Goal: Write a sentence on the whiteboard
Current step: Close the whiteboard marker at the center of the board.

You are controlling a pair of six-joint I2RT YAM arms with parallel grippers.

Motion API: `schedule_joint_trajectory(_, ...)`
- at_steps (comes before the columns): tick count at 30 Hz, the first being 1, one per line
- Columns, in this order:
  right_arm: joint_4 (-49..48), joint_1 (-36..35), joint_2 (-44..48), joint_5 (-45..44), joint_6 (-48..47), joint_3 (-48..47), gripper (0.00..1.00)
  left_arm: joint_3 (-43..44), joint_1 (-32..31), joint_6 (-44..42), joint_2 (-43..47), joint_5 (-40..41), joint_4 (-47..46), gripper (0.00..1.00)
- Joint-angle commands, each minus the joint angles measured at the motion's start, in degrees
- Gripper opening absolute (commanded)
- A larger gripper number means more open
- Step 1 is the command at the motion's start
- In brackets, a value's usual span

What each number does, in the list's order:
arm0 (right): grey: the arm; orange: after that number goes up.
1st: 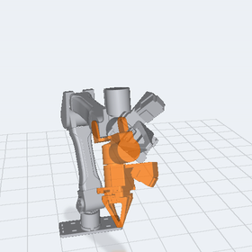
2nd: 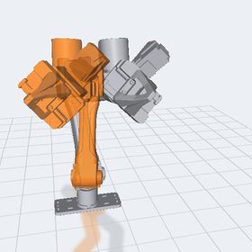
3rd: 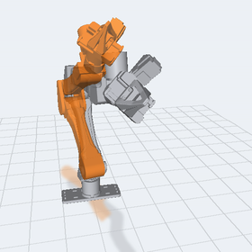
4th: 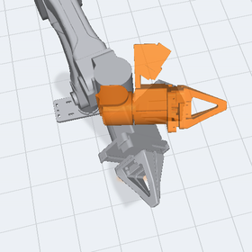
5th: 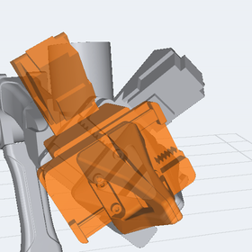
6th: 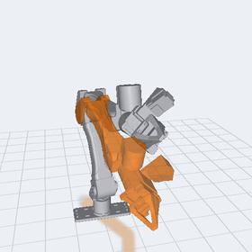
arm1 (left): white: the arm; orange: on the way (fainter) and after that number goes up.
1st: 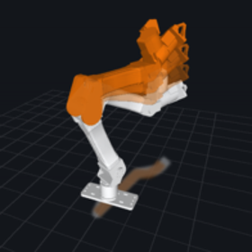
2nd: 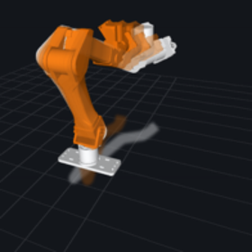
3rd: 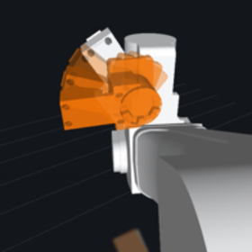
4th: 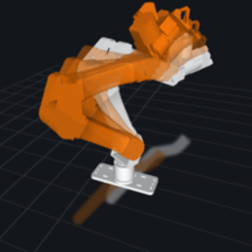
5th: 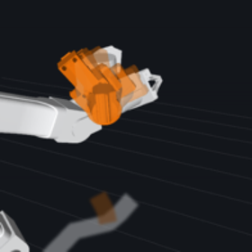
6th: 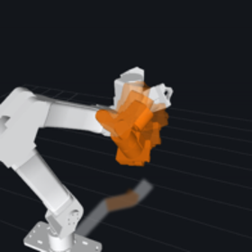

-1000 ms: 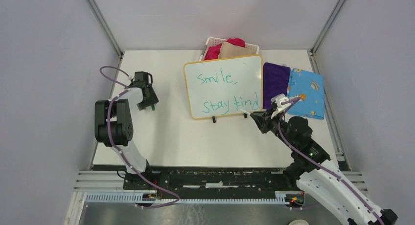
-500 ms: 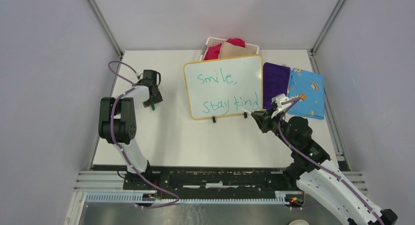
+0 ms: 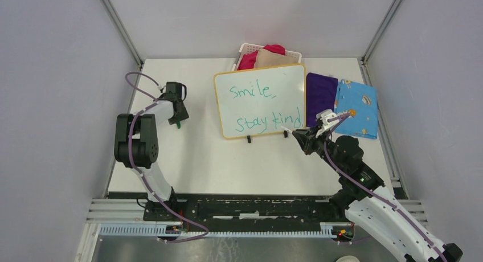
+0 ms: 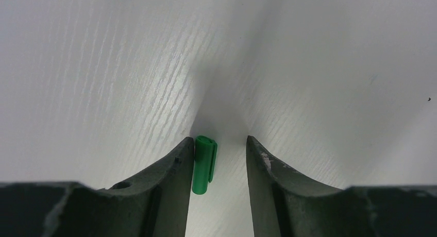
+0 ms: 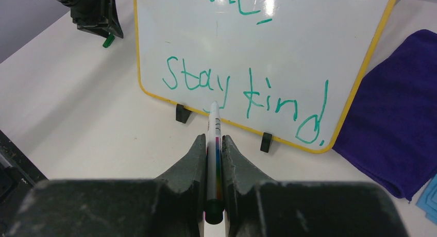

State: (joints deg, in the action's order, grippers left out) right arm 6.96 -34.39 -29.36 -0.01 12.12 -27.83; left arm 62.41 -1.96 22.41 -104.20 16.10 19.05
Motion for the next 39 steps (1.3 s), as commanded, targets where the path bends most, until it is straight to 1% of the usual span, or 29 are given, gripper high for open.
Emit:
schedule_joint_trajectory(1,-2.9,-0.3,0.6,-0.3,-0.1,-1.0,0.0,-3.7,0.5,-0.8,-2.9,-1.2,6.7,0.47)
schedule_joint_trajectory(7,-3.3,-0.2,0.1,-0.1,-0.1,-1.3,0.0,-4.3,0.6,-0.9,-1.8,-1.1,7.7,0.43)
schedule_joint_trajectory(9,-3.4,-0.2,0.3,-0.2,0.0,-1.3,0.0,-4.6,0.6,-1.0,-1.4,-1.0,8.1,0.43)
schedule_joint_trajectory(13,-3.2,-0.2,0.7,-0.1,0.1,-1.1,0.0,-5.0,0.7,-1.6,-0.1,-0.2,9.2,0.48)
schedule_joint_trajectory(18,-3.4,-0.2,1.2,-0.2,0.3,-0.8,0.0,-5.5,0.7,-2.9,0.4,0.2,9.8,0.46)
schedule_joint_trajectory(21,-3.4,-0.2,1.5,-0.1,0.6,-0.5,0.0,-5.6,0.7,-2.9,-0.5,-0.8,9.3,0.42)
schedule_joint_trajectory(25,-2.6,-0.2,1.6,-0.2,0.3,-0.9,0.0,-5.6,0.7,-3.0,-1.7,-1.1,8.9,0.31)
schedule_joint_trajectory(29,-2.0,-0.2,1.5,-0.1,-0.1,-1.5,0.0,-5.6,0.7,-2.9,-2.3,-1.2,8.5,0.22)
schedule_joint_trajectory(31,-2.1,-0.2,1.3,-0.1,-0.1,-1.5,0.0,-5.6,0.7,-2.8,-2.3,-1.1,8.3,0.14)
schedule_joint_trajectory(33,-2.1,-0.3,1.2,-0.2,-0.1,-1.5,0.0,-5.8,0.7,-2.4,-1.8,-0.2,8.3,0.04)
schedule_joint_trajectory(34,-2.1,-0.2,1.1,-0.1,-0.1,-1.6,0.0,-5.9,0.7,-2.2,-1.2,0.1,8.3,0.02)
schedule_joint_trajectory(39,-2.4,-0.2,0.5,-0.1,0.0,-1.9,0.0,-6.4,0.7,-0.1,4.8,3.1,8.4,0.02)
